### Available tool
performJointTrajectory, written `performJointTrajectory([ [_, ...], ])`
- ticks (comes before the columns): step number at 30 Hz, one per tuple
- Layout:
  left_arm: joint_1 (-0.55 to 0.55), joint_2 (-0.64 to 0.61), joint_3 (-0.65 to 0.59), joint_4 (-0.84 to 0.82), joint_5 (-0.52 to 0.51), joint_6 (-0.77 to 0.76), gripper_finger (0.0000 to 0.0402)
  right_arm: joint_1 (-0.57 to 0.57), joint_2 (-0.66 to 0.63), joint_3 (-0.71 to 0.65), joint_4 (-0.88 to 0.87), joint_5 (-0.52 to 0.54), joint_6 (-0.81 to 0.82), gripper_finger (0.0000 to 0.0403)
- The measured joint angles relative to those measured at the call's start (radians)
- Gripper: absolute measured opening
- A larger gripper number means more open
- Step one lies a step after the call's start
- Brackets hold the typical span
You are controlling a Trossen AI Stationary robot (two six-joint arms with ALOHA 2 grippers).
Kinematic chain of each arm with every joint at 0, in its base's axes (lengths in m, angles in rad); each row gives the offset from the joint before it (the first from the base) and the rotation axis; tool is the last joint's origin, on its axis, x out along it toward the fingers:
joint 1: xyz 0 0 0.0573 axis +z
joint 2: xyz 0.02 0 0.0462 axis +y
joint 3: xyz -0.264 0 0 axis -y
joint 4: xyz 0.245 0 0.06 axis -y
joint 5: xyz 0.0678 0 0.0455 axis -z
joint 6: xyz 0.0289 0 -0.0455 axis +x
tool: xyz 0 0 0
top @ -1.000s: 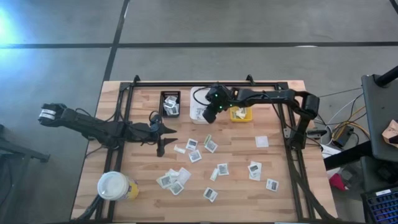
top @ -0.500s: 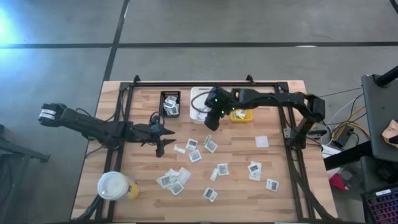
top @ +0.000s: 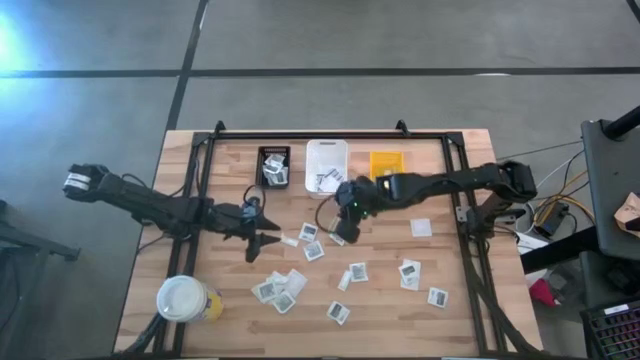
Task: Pick & Place First Aid Supplies
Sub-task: Put the towelette pack into the black basket
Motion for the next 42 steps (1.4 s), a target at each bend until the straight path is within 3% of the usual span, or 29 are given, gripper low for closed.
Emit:
performJointTrajectory([
  [12, -0.084, 0.124, 0.059, 0.000, -0.002, -0.045, 0.0165, 0.135, 0.000, -0.059, 0.001, 0.118, 0.170, 0.0068],
  [19, -0.089, 0.262, 0.144, 0.002, -0.011, 0.045, 0.0165, 0.193, 0.000, -0.111, 0.002, 0.160, 0.273, 0.0078],
  [26, -0.086, 0.408, 0.255, 0.011, -0.200, 0.217, 0.0165, 0.218, 0.000, -0.192, 0.001, 0.181, 0.423, 0.0073],
  [30, -0.068, 0.489, 0.312, 0.032, -0.219, 0.289, 0.0165, 0.225, -0.016, -0.245, 0.001, 0.183, 0.485, 0.0062],
  [34, -0.038, 0.572, 0.346, 0.114, -0.183, 0.348, 0.0165, 0.235, -0.076, -0.316, 0.001, 0.202, 0.541, 0.0054],
  [42, 0.060, 0.690, 0.370, 0.310, 0.016, 0.366, 0.0165, 0.248, -0.256, -0.493, 0.091, 0.230, 0.613, 0.0048],
])
